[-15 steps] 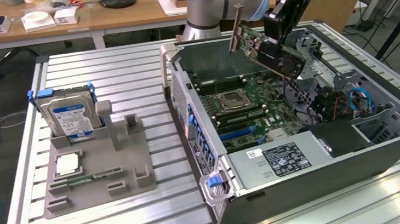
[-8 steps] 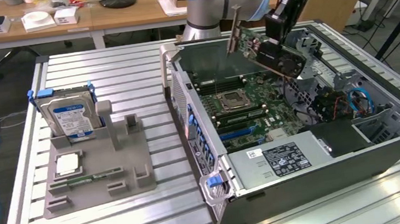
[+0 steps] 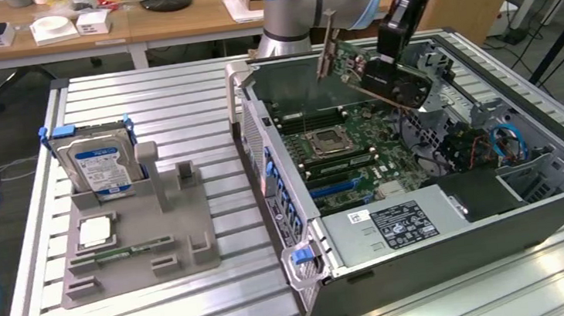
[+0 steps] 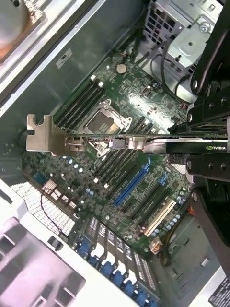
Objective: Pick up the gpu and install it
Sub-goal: 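Insert the gpu into the slot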
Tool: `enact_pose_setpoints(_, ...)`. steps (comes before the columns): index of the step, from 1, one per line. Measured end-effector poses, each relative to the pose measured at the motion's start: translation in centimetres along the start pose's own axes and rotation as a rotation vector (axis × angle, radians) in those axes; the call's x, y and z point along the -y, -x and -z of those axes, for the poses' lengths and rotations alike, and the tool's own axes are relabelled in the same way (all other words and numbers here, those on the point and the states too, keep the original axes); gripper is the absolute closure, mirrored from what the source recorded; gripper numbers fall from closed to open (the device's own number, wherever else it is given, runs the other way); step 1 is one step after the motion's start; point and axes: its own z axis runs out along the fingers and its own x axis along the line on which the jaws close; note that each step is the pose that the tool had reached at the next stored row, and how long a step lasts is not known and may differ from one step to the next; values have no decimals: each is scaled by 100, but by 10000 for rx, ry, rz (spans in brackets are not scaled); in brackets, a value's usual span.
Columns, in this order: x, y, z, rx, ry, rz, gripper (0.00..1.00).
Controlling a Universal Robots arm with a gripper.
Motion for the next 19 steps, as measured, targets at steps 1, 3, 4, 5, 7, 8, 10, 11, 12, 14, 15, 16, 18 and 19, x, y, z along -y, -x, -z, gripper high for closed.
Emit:
enact_pose_setpoints(1,0,0,-1,-5,3,118,74)
enact_pose_setpoints(3,0,0,-1,-16,8,359,74)
enact_pose_setpoints(4,0,0,-1,-21,11,475,74)
enact_pose_setpoints(5,0,0,-2,-26,14,589,74)
enact_pose_setpoints(7,0,0,-2,-37,18,819,74)
enact_pose_setpoints(8,0,0,-2,-43,21,932,74)
enact_pose_setpoints(10,0,0,-3,-53,27,1163,74)
enact_pose_setpoints(11,0,-1,-4,-58,29,1273,74)
enact_pose_setpoints(12,0,0,-4,-63,32,1386,74)
enact_pose_setpoints(14,0,0,-4,-74,36,1615,74)
enact_pose_setpoints(15,0,0,-5,-78,40,1730,74)
enact_pose_setpoints(16,0,0,-5,-84,42,1858,74)
enact_pose_setpoints(18,0,0,-6,-95,47,2092,74)
enact_pose_setpoints(19,0,-1,-6,-100,50,2208,74)
